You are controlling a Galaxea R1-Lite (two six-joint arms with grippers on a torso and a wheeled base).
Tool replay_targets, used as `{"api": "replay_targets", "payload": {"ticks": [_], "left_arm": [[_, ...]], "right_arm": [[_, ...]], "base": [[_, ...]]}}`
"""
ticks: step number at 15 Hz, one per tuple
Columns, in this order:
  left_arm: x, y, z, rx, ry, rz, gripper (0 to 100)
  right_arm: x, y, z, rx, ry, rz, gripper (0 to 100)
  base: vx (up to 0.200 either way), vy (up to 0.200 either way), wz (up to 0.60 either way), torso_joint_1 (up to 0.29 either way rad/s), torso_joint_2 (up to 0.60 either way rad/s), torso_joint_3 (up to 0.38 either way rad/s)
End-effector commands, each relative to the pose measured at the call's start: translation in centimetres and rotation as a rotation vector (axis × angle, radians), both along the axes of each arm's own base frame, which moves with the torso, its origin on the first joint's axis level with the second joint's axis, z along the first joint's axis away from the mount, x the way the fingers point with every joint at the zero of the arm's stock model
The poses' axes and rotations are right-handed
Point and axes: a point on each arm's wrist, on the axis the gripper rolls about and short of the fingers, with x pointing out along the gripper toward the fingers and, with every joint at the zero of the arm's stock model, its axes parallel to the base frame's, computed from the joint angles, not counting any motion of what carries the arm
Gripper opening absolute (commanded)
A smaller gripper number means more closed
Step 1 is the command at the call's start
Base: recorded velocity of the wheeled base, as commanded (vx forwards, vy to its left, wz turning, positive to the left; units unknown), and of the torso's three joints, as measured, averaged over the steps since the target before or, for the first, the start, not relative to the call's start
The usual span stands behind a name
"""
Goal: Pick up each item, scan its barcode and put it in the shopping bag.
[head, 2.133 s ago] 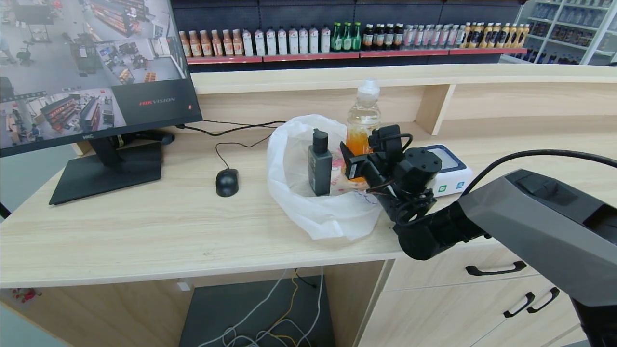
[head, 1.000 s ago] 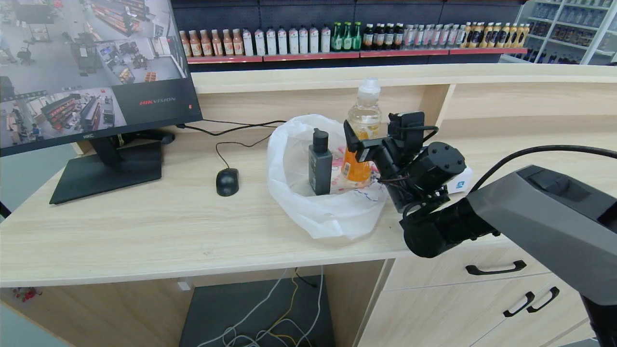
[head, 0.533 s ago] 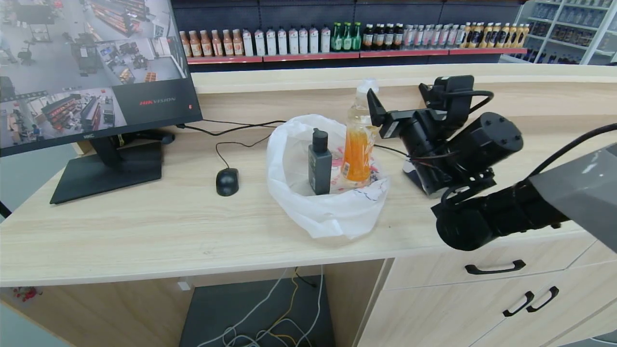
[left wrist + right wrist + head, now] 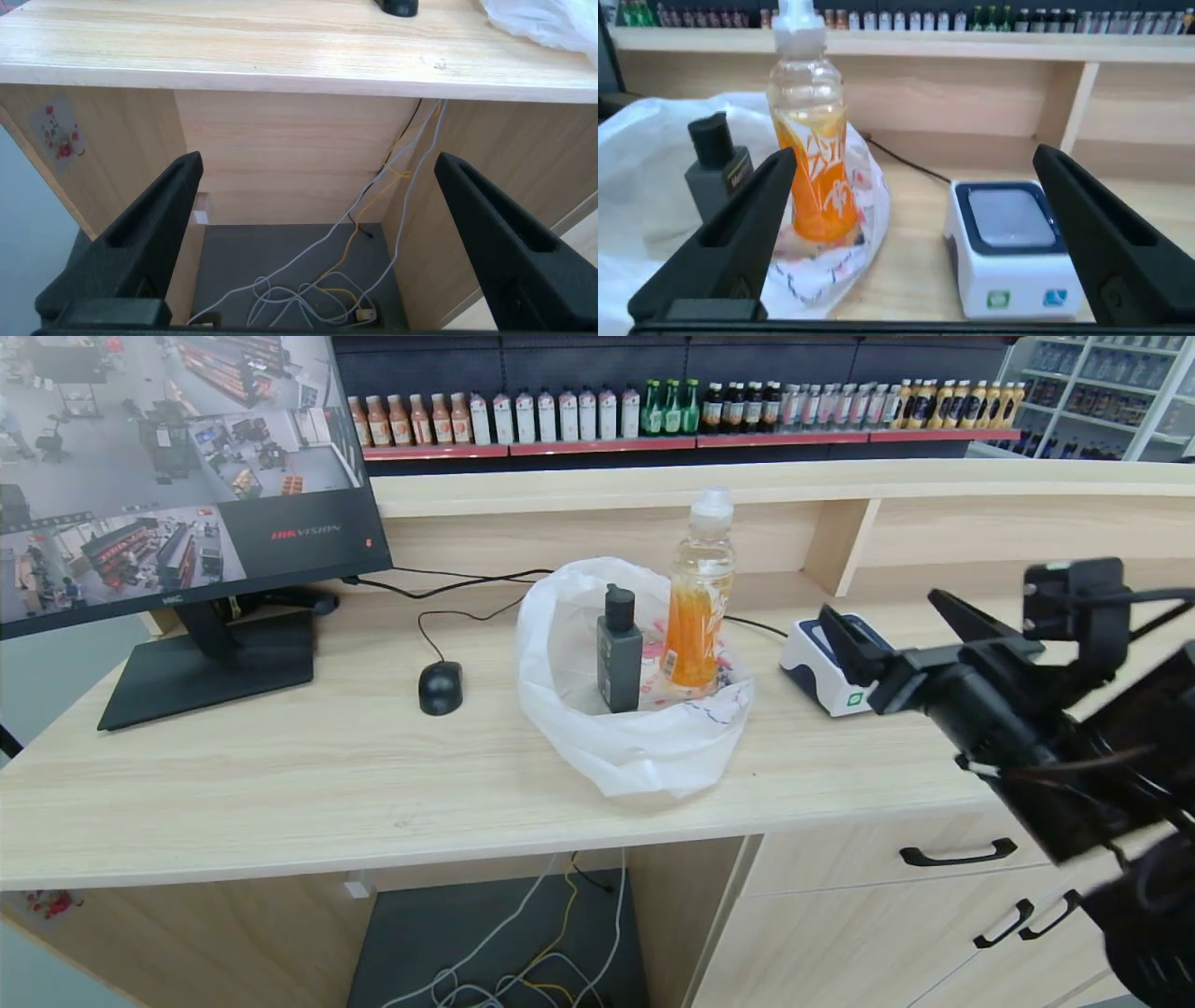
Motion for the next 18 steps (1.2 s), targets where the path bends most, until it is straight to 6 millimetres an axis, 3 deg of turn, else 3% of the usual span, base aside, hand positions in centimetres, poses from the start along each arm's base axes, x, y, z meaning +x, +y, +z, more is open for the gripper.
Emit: {"api": "replay_targets", "payload": {"ticks": [1, 3, 7, 9, 12, 14, 16, 18], "left_arm": [[0.0, 0.0, 0.0, 0.0, -0.001, 0.001, 100], [0.0, 0.0, 0.0, 0.0, -0.001, 0.001, 100], [0.0, 0.0, 0.0, -0.001, -0.001, 0.001, 100], [0.0, 0.0, 0.0, -0.001, -0.001, 0.001, 100], [0.0, 0.0, 0.0, -0.001, -0.001, 0.001, 100], [0.0, 0.0, 0.0, -0.001, -0.001, 0.001, 100], [0.0, 0.0, 0.0, -0.001, -0.001, 0.001, 100], [0.0, 0.0, 0.0, -0.001, -0.002, 0.001, 100]], "right_arm": [[-7.4, -3.4, -0.9, -0.001, 0.03, -0.009, 100], [-10.1, -4.4, -2.5, -0.008, 0.082, -0.005, 100], [-12.7, -5.5, -2.4, 0.015, 0.094, -0.001, 100], [-15.0, -6.3, -3.2, -0.031, 0.18, 0.016, 100], [-21.5, -8.3, -6.6, -0.166, 0.302, 0.222, 100], [-24.7, -10.3, -8.4, -0.211, 0.327, 0.246, 100], [-26.3, -11.3, -9.4, -0.235, 0.379, 0.246, 100], [-26.5, -11.4, -10.4, -0.236, 0.37, 0.244, 100]], "base": [[0.0, 0.0, 0.0, 0.0, 0.0, 0.0], [0.0, 0.0, 0.0, 0.0, 0.0, 0.0], [0.0, 0.0, 0.0, 0.0, 0.0, 0.0], [0.0, 0.0, 0.0, 0.0, 0.0, 0.0], [0.0, 0.0, 0.0, 0.0, 0.0, 0.0], [0.0, 0.0, 0.0, 0.0, 0.0, 0.0], [0.0, 0.0, 0.0, 0.0, 0.0, 0.0], [0.0, 0.0, 0.0, 0.0, 0.0, 0.0]]}}
